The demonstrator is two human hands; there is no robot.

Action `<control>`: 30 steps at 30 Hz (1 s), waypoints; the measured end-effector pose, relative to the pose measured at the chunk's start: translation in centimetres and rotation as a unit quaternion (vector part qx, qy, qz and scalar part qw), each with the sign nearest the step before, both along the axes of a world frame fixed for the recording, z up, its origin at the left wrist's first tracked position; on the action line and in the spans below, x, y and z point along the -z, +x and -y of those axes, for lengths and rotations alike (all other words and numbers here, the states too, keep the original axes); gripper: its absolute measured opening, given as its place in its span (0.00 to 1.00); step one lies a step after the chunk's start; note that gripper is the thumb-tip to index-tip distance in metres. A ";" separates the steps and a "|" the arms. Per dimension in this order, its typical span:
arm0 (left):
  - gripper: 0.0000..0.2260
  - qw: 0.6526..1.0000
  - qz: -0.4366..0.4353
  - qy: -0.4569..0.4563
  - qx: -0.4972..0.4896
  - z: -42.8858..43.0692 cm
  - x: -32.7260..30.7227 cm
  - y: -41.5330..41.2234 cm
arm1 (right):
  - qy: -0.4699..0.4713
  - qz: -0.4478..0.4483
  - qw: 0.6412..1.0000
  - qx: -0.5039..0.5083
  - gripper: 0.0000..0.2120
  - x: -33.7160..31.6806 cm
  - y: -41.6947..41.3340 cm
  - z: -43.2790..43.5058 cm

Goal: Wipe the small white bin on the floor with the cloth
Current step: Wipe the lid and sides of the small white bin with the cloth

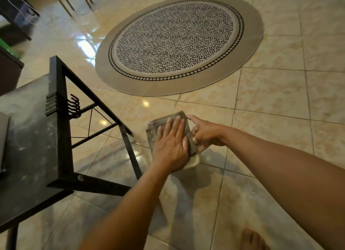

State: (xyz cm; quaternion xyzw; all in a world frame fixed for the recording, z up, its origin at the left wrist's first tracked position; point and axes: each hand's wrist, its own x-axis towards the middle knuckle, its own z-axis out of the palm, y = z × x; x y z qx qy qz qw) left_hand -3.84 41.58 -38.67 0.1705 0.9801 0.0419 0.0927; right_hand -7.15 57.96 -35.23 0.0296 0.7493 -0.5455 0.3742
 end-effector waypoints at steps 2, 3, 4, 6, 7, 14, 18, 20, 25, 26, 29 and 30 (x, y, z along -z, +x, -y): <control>0.29 0.999 -0.003 0.004 -0.046 0.2 0.3 -0.2 | 0.013 -0.005 1.000 0.009 0.46 0.0 0.0 -0.1; 0.29 0.999 -0.001 0.003 -0.054 0.0 0.4 1.0 | 0.016 -0.004 1.000 0.010 0.45 -0.1 0.0 -0.1; 0.29 0.999 0.002 0.005 -0.045 -0.5 0.4 2.6 | 0.016 0.001 1.000 0.009 0.45 -0.2 0.0 -0.2; 0.29 1.000 0.006 0.003 -0.006 -1.3 0.5 4.8 | 0.006 0.011 1.000 0.003 0.47 -0.2 0.0 -0.3; 0.29 1.000 0.001 0.002 0.007 -1.4 0.6 4.3 | 0.004 0.011 1.000 0.003 0.47 -0.2 0.0 -0.2; 0.29 0.987 0.017 0.024 -0.161 0.7 0.5 2.7 | 0.011 0.000 1.000 0.015 0.45 -0.1 0.1 0.0; 0.30 0.995 0.014 0.016 -0.102 -1.7 1.1 6.7 | 0.010 -0.005 1.000 0.012 0.45 0.1 -0.3 0.1; 0.29 0.992 0.007 0.025 -0.126 -1.8 0.9 3.7 | 0.001 -0.010 0.999 0.032 0.44 0.4 -0.1 0.5; 0.29 0.978 0.026 0.025 -0.205 -3.3 0.2 3.4 | 0.001 -0.009 0.995 0.099 0.45 1.3 0.7 1.2; 0.29 0.980 0.022 0.034 -0.196 -3.7 0.4 4.1 | 0.012 -0.014 0.994 0.107 0.45 1.4 0.8 1.3; 0.29 0.989 -0.007 0.047 -0.143 -2.4 1.0 4.4 | -0.005 0.021 0.990 0.140 0.44 1.4 1.2 1.2; 0.29 0.993 -0.010 0.039 -0.112 -1.5 1.0 4.0 | -0.004 0.030 0.988 0.148 0.41 1.2 1.2 0.9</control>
